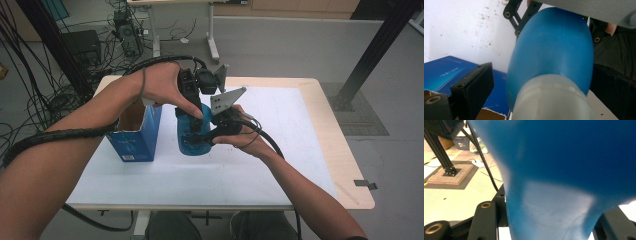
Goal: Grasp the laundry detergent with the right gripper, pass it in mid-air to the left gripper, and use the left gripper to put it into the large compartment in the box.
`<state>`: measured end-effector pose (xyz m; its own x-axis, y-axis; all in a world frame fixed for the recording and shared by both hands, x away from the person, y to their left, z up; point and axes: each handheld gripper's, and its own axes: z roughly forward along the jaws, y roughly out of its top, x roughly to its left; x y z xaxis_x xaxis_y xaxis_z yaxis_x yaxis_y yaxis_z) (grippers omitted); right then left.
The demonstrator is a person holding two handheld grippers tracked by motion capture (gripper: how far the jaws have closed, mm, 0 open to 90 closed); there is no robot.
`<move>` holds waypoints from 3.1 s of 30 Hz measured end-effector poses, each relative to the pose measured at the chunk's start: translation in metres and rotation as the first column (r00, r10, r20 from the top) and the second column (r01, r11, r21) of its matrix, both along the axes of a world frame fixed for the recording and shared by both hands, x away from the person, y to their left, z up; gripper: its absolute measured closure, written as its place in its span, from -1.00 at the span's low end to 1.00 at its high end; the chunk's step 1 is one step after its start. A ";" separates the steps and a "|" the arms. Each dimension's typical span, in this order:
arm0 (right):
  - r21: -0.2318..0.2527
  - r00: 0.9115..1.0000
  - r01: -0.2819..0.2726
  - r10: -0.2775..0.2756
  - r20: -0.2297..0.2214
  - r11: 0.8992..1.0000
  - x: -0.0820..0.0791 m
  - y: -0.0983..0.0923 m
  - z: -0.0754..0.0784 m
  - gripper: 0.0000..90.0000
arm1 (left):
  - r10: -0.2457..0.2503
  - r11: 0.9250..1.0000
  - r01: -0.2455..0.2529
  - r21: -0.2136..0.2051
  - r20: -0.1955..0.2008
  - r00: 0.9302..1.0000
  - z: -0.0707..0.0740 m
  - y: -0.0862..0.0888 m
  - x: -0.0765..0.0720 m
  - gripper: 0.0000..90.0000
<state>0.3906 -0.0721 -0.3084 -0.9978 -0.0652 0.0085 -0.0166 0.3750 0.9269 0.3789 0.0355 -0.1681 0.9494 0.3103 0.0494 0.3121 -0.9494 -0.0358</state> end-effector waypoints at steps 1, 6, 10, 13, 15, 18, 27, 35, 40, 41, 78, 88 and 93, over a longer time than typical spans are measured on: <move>0.001 1.000 -0.001 0.001 -0.002 1.000 0.000 -0.001 0.000 0.00 | -0.001 1.000 0.001 -0.003 -0.003 1.000 0.001 0.000 0.000 -0.85; 0.006 1.000 0.000 0.000 -0.005 1.000 0.000 -0.001 0.000 0.00 | -0.002 1.000 0.002 0.006 -0.004 1.000 -0.001 0.000 -0.001 -0.85; 0.009 1.000 0.004 -0.004 -0.005 1.000 0.001 -0.002 0.000 0.00 | -0.003 1.000 0.003 0.001 -0.003 1.000 -0.001 -0.002 -0.001 -0.85; 0.013 1.000 0.002 -0.001 -0.009 1.000 0.001 -0.002 -0.001 0.00 | -0.005 1.000 0.005 0.005 -0.001 1.000 -0.001 -0.002 0.000 -0.85; 0.008 1.000 0.004 -0.004 -0.004 1.000 0.001 -0.002 -0.001 0.00 | -0.004 1.000 0.004 0.002 -0.004 1.000 -0.001 -0.003 -0.001 -0.85; 0.007 1.000 0.002 -0.002 -0.004 1.000 0.001 -0.002 -0.001 0.00 | -0.008 1.000 0.008 0.006 -0.004 1.000 -0.001 -0.003 0.000 -0.85; 0.014 1.000 0.005 -0.005 -0.014 1.000 0.002 -0.004 -0.001 0.00 | -0.011 1.000 0.011 -0.003 -0.001 1.000 -0.002 -0.004 -0.001 -0.85; 0.011 1.000 0.006 -0.006 -0.012 1.000 0.001 -0.003 -0.002 0.00 | -0.006 1.000 0.006 0.000 -0.005 1.000 -0.002 -0.004 -0.001 -0.85; 0.013 1.000 0.007 -0.007 -0.011 1.000 0.002 -0.003 -0.001 0.00 | -0.010 1.000 0.010 -0.006 0.000 1.000 -0.002 -0.004 -0.001 -0.85; 0.013 1.000 0.008 -0.008 -0.012 1.000 0.002 -0.003 -0.001 0.00 | -0.008 1.000 0.008 -0.004 -0.002 1.000 -0.001 -0.004 -0.001 -0.85; 0.014 1.000 0.017 -0.017 -0.004 1.000 0.004 -0.003 0.001 0.00 | -0.001 1.000 0.001 -0.012 0.004 1.000 0.001 0.000 -0.002 -0.85; 0.010 1.000 0.012 -0.012 -0.009 1.000 0.003 -0.002 0.001 0.00 | -0.004 1.000 0.004 -0.020 0.005 1.000 0.001 0.000 -0.001 -0.85; 0.009 1.000 0.016 -0.016 -0.008 1.000 0.003 -0.002 0.001 0.00 | -0.003 1.000 0.003 -0.016 0.002 1.000 0.001 0.001 -0.002 -0.85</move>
<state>0.3940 -0.0738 -0.3075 -0.9987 -0.0491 0.0159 -0.0032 0.3664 0.9305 0.3770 0.0360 -0.1673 0.9503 0.3080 0.0462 0.3091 -0.9508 -0.0196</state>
